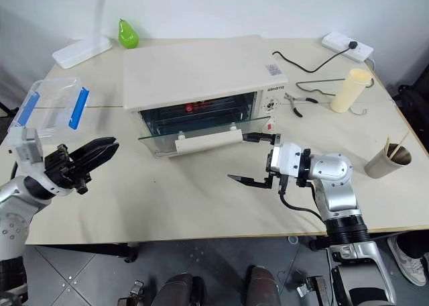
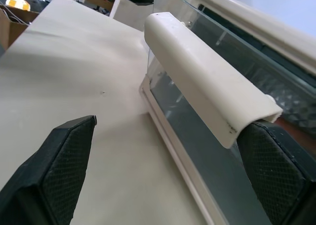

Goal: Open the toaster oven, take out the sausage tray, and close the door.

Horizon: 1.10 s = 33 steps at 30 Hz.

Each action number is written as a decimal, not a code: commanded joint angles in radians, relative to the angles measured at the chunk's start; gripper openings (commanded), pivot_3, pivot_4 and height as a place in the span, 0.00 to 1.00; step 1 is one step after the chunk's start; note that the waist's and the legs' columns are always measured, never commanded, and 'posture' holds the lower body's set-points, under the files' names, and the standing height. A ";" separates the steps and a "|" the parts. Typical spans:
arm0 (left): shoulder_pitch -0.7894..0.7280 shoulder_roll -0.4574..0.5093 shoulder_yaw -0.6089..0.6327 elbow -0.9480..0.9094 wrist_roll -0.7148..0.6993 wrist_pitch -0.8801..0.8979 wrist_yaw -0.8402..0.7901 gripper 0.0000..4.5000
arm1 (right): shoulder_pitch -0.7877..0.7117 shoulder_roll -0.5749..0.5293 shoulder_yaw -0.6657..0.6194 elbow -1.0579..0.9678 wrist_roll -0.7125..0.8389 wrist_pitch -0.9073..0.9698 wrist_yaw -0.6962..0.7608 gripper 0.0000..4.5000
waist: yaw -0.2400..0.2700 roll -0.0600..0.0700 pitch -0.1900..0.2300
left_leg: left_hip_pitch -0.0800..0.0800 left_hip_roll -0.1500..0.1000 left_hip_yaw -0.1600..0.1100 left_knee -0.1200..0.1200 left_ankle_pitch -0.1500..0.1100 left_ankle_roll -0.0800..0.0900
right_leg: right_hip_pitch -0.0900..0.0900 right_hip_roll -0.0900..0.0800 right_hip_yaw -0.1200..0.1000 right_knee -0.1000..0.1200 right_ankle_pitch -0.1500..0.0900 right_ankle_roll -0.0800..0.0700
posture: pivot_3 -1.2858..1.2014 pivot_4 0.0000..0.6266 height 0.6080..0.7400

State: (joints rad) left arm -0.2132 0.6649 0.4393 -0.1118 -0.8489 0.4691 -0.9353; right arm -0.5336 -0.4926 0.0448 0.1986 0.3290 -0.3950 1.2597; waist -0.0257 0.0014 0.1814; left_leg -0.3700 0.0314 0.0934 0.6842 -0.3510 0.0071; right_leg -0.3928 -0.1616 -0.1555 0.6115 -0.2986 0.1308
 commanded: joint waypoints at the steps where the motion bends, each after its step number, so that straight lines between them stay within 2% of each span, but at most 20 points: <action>1: -0.070 -0.019 -0.045 0.016 0.028 -0.037 -0.014 0.00 | -0.018 0.002 0.007 -0.018 -0.004 -0.042 -0.001 1.00 | 0.001 0.000 0.000 | 0.000 0.000 0.000 0.000 0.000 0.000 | 0.000 0.000 0.000 0.000 0.000 0.000 | 0.52 0.24 1.00; 7: -0.166 -0.077 -0.161 0.076 0.138 -0.131 -0.032 0.00 | 0.002 -0.007 0.010 -0.023 -0.006 -0.045 -0.012 1.00 | -0.002 0.000 0.000 | 0.000 0.000 0.000 0.000 0.000 0.000 | 0.000 0.000 0.000 0.001 0.000 0.000 | 0.52 0.24 1.00; 13: -0.188 -0.123 -0.237 0.123 0.209 -0.188 -0.054 0.00 | 0.044 -0.023 0.002 -0.048 -0.024 -0.029 -0.047 1.00 | -0.001 0.000 0.000 | 0.000 0.000 0.001 0.000 0.000 0.000 | 0.000 0.000 -0.001 0.001 0.000 0.000 | 0.52 0.24 1.00; 15: -0.175 -0.127 -0.260 0.125 0.226 -0.203 -0.077 0.00 | 0.108 -0.049 -0.023 -0.076 -0.030 -0.013 -0.074 1.00 | 0.002 0.000 0.000 | 0.000 0.000 0.001 0.000 0.000 0.000 | 0.000 0.000 -0.001 0.001 0.000 0.000 | 0.52 0.24 1.00; 20: -0.143 -0.115 -0.281 0.142 0.259 -0.233 -0.123 0.00 | 0.409 -0.181 -0.167 -0.144 -0.027 0.033 -0.148 1.00 | 0.041 0.000 0.000 | -0.001 -0.001 0.000 0.001 0.000 0.000 | 0.001 -0.001 -0.001 -0.001 0.000 0.001 | 0.52 0.24 1.00; 24: -0.126 -0.107 -0.304 0.166 0.329 -0.311 -0.138 0.00 | 0.512 -0.235 -0.255 -0.190 -0.012 0.064 -0.209 1.00 | 0.041 -0.001 0.000 | -0.001 -0.001 0.004 0.002 0.000 0.001 | 0.001 -0.001 0.000 -0.002 0.000 0.001 | 0.52 0.24 1.00; 29: -0.088 -0.108 -0.330 0.176 0.378 -0.349 -0.151 0.00 | 0.480 -0.282 -0.318 -0.256 -0.017 0.121 -0.277 1.00 | 0.030 0.000 0.000 | 0.002 0.000 0.005 0.002 0.003 0.001 | 0.001 -0.001 0.003 0.000 0.000 0.000 | 0.52 0.24 1.00; 31: -0.067 -0.111 -0.343 0.177 0.396 -0.368 -0.154 0.00 | 0.428 -0.287 -0.308 -0.278 -0.037 0.135 -0.307 1.00 | 0.025 0.000 0.000 | 0.002 0.000 0.004 0.002 0.003 0.001 | 0.001 -0.001 0.004 0.000 0.000 0.000 | 0.52 0.24 1.00; 33: -0.046 -0.114 -0.354 0.184 0.425 -0.396 -0.144 0.00 | 0.345 -0.284 -0.242 -0.320 -0.083 0.149 -0.319 1.00 | 0.022 0.000 0.000 | 0.002 0.000 0.003 0.002 0.003 0.001 | 0.000 -0.001 0.003 0.000 0.000 0.000 | 0.52 0.24 1.00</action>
State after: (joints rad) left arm -0.2666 0.5490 0.0889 0.0761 -0.4443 0.1041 -1.0794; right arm -0.1604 -0.7634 -0.2213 -0.0571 0.2645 -0.2484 0.9559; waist -0.0039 0.0010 0.1815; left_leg -0.3682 0.0310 0.0966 0.6860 -0.3485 0.0080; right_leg -0.3935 -0.1623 -0.1520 0.6114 -0.2983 0.1307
